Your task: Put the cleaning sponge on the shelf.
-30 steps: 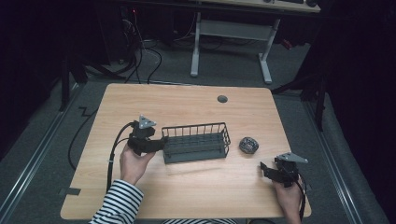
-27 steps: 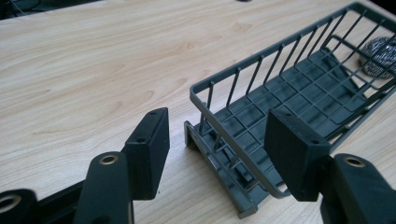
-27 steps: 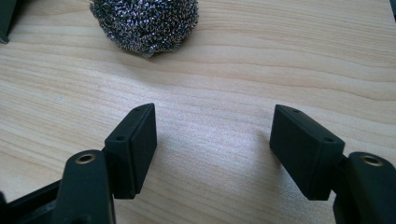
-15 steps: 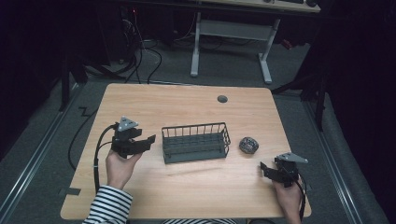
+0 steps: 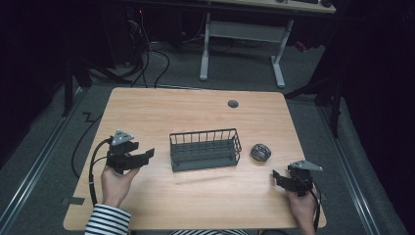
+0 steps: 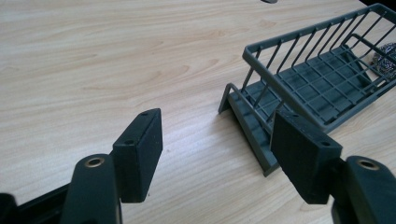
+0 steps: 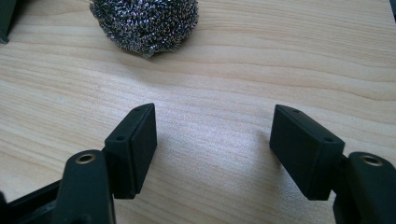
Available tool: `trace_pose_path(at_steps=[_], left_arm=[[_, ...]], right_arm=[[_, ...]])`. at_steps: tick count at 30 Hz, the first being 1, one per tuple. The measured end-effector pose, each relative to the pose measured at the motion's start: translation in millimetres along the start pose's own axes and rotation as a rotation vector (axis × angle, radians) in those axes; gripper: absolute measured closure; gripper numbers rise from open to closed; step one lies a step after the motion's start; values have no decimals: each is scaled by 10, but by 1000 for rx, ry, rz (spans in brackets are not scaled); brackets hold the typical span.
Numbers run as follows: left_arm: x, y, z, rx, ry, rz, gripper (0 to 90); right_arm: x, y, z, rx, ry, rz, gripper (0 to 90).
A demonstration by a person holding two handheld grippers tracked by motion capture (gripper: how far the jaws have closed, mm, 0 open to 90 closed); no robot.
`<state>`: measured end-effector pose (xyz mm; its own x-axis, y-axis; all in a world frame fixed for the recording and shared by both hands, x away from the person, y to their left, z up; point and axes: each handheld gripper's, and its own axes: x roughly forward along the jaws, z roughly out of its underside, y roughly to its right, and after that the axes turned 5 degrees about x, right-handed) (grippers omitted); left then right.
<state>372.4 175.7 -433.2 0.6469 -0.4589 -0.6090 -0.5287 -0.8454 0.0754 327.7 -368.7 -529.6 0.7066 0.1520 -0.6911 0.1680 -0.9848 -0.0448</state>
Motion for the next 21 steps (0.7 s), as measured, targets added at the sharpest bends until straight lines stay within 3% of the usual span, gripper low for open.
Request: trace_pose_path(at_steps=[9, 15, 21], left_arm=[[-22, -50, 151, -27, -6, -6, 336], [-38, -90, 338, -63, 7, -16, 335], [-37, -91, 438, -60, 10, -25, 337]], right_arm=[[-1, -2, 0, 3, -1, 0, 320], [0, -2, 1, 3, 1, 1, 320], [-1, -6, 3, 7, 1, 2, 320]])
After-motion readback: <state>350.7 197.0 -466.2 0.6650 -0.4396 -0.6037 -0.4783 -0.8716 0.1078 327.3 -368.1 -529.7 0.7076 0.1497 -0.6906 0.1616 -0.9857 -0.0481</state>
